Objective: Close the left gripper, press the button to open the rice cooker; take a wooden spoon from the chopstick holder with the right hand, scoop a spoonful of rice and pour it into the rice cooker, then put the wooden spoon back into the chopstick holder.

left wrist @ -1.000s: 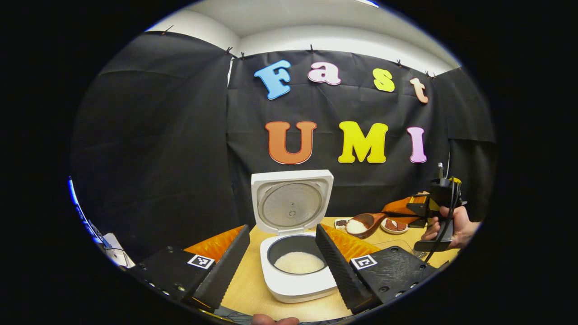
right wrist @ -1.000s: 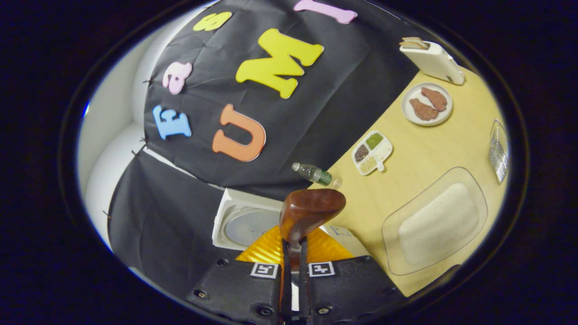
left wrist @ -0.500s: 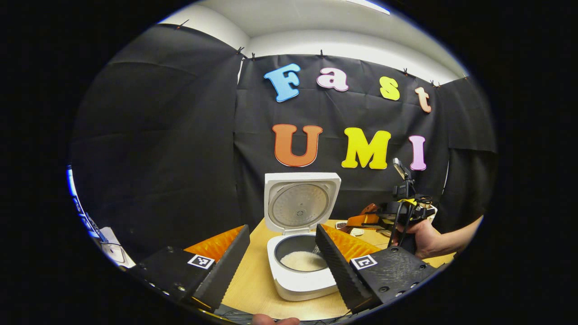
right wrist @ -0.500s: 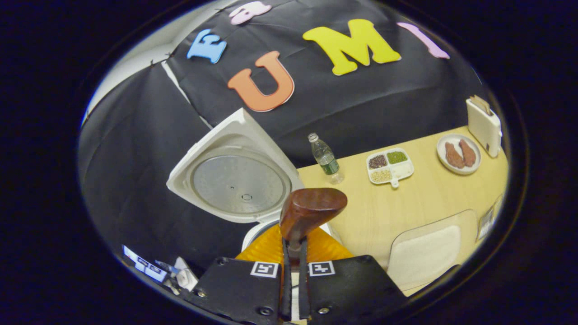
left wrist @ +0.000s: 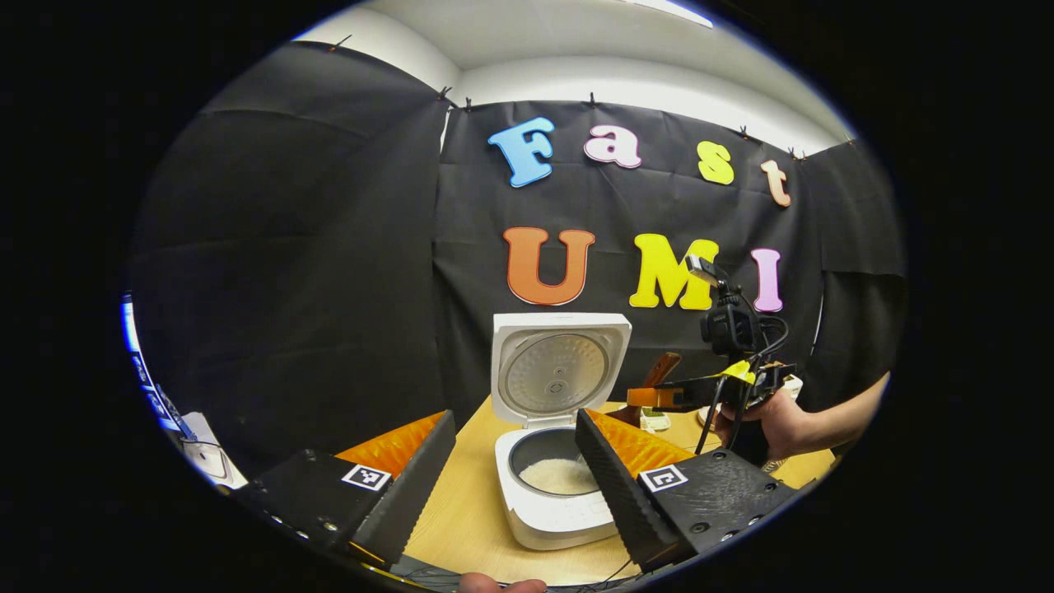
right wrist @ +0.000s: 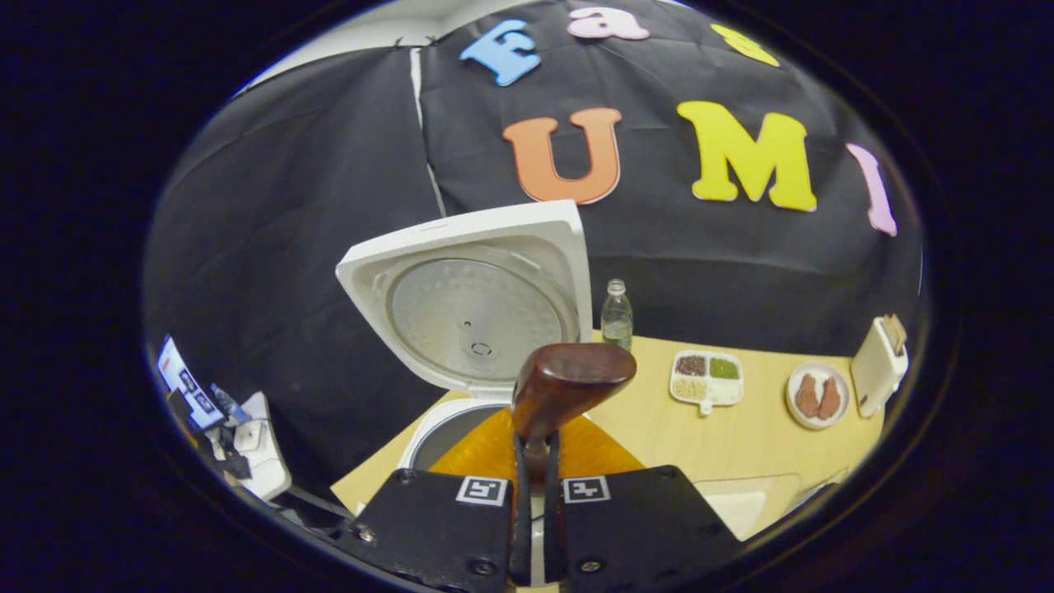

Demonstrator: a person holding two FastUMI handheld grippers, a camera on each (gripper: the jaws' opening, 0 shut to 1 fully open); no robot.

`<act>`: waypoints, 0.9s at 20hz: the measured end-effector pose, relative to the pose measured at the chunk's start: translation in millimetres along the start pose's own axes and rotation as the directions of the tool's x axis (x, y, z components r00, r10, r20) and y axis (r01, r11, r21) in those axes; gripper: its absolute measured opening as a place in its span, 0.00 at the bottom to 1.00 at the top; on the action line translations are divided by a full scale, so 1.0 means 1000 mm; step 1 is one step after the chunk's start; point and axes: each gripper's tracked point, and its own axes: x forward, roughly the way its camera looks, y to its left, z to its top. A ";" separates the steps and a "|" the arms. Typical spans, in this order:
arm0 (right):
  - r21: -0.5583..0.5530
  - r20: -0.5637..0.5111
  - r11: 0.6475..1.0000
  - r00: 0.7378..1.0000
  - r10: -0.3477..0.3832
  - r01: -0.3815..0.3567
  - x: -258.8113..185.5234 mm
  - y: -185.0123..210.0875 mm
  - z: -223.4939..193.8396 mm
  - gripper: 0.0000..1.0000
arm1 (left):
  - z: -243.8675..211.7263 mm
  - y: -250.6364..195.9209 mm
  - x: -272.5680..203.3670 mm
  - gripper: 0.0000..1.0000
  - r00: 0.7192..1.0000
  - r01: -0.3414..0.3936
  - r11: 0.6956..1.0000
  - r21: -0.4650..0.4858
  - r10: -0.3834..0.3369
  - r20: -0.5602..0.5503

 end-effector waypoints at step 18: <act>-0.342 0.137 0.940 0.990 0.034 0.015 -0.018 0.034 0.020 0.11 | 0.005 -0.007 -0.014 0.94 0.999 -0.037 0.999 -0.035 0.037 0.022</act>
